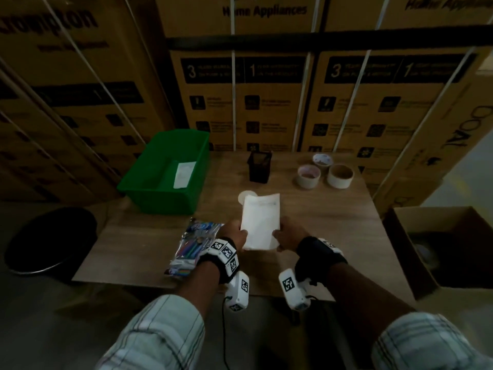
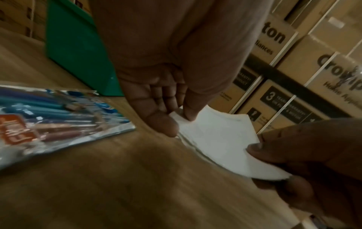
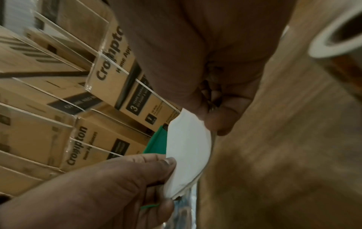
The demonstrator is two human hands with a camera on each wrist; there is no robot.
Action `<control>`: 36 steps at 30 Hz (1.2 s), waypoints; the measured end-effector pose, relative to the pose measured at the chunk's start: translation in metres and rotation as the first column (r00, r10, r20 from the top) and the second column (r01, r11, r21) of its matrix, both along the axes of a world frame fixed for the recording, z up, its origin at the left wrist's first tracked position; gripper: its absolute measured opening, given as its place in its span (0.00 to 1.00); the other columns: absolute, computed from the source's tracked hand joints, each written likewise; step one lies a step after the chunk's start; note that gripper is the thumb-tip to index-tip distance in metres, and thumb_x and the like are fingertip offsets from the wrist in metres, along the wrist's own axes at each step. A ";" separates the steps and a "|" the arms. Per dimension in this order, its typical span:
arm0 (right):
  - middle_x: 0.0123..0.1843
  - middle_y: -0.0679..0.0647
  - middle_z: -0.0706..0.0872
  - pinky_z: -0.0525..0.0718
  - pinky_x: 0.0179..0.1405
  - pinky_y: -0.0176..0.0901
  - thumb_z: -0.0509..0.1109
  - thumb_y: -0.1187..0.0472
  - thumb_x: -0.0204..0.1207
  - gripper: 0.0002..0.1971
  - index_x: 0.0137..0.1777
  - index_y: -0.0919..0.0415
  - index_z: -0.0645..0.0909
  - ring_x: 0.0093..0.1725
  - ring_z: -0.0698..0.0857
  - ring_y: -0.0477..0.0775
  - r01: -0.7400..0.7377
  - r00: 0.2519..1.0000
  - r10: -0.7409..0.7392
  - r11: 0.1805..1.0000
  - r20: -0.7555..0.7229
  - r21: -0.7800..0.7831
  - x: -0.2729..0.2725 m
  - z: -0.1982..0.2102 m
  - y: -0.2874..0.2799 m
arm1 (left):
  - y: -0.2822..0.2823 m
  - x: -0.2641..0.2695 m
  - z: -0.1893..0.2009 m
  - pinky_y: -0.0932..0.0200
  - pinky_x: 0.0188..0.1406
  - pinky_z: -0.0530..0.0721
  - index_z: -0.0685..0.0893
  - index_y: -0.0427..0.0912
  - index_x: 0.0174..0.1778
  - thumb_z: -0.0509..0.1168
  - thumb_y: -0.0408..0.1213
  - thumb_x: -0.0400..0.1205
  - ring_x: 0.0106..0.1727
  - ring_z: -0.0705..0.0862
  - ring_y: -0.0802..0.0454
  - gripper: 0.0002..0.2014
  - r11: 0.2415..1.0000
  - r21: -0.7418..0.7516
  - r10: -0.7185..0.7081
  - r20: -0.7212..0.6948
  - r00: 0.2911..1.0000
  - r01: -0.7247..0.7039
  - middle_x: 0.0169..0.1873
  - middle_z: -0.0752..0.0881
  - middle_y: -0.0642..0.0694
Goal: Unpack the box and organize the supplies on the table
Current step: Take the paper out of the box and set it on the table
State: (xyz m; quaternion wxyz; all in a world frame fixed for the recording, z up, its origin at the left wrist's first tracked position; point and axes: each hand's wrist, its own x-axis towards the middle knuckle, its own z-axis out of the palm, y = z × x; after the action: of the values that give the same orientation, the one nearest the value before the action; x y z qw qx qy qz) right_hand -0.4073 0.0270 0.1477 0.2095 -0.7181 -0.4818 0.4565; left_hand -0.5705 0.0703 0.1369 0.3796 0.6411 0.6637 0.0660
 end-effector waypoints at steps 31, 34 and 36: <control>0.70 0.63 0.77 0.78 0.62 0.49 0.63 0.55 0.80 0.22 0.71 0.65 0.69 0.68 0.78 0.64 -0.136 0.855 0.201 0.977 0.479 -0.166 -0.003 -0.035 -0.047 | -0.037 -0.002 -0.041 0.48 0.61 0.82 0.78 0.36 0.64 0.65 0.40 0.79 0.62 0.82 0.37 0.18 0.983 -0.016 -0.185 -0.202 0.962 0.186 0.62 0.83 0.36; 0.71 0.62 0.77 0.75 0.66 0.48 0.64 0.52 0.81 0.22 0.70 0.63 0.72 0.70 0.77 0.62 -0.188 0.838 0.223 0.975 0.498 -0.119 -0.001 -0.020 -0.051 | -0.032 0.007 -0.025 0.50 0.63 0.82 0.75 0.38 0.70 0.64 0.41 0.81 0.64 0.81 0.38 0.22 0.973 0.006 -0.224 -0.181 0.958 0.229 0.65 0.81 0.37; 0.70 0.60 0.79 0.76 0.64 0.46 0.65 0.52 0.80 0.21 0.69 0.61 0.74 0.69 0.78 0.61 -0.220 0.851 0.225 0.973 0.474 -0.069 0.003 -0.008 -0.053 | -0.027 0.018 -0.010 0.51 0.63 0.81 0.76 0.39 0.69 0.63 0.43 0.82 0.65 0.81 0.39 0.21 0.962 0.034 -0.261 -0.182 0.948 0.271 0.66 0.81 0.38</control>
State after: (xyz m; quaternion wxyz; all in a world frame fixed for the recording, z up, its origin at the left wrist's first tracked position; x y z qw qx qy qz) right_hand -0.4042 -0.0264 0.1394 0.0256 -0.7491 -0.5955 0.2890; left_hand -0.5525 0.0430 0.1267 0.3061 0.7388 0.6000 -0.0232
